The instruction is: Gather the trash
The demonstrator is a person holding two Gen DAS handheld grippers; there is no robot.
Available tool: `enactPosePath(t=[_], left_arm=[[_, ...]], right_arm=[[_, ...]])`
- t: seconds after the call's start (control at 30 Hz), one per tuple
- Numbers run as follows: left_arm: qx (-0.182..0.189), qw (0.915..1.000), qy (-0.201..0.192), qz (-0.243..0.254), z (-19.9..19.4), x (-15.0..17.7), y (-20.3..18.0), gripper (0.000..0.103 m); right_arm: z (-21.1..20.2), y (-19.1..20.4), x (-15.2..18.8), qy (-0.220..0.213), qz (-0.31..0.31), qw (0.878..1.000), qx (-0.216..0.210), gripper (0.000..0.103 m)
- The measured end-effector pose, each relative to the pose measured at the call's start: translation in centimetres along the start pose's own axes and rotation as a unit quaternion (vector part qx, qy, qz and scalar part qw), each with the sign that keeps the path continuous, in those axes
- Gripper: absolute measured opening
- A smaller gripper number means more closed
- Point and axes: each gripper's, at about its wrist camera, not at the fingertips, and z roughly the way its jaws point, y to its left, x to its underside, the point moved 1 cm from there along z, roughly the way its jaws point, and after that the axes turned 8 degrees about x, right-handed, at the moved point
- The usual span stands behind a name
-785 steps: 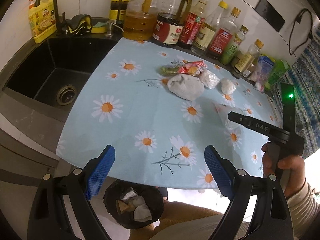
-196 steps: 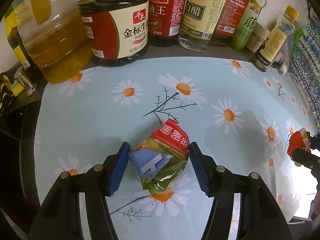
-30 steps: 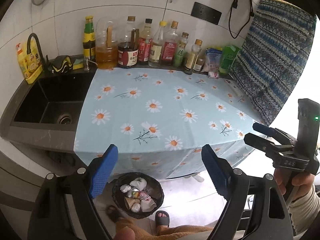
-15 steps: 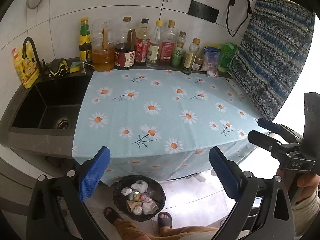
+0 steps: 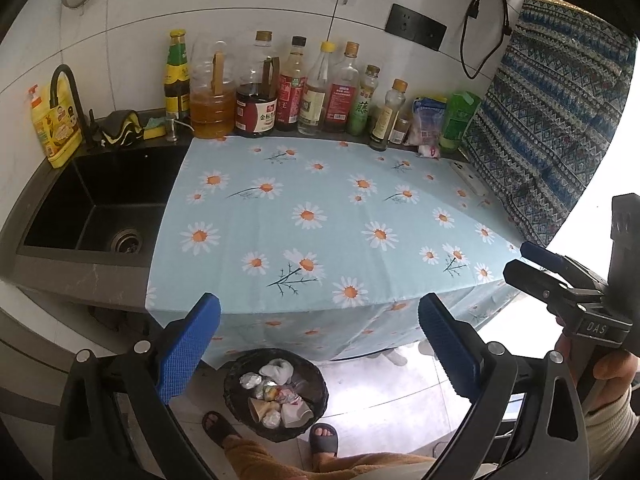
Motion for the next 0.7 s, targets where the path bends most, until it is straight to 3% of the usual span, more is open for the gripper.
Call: enactPosePath(t=[0.7], left_arm=[[-0.001, 0.9999, 0.004, 0.009, -0.24, 1.01, -0.86, 0.096]], right_arm=[[-0.6, 0.74, 0.74, 0.0, -0.005, 1.0, -0.009, 0.098]])
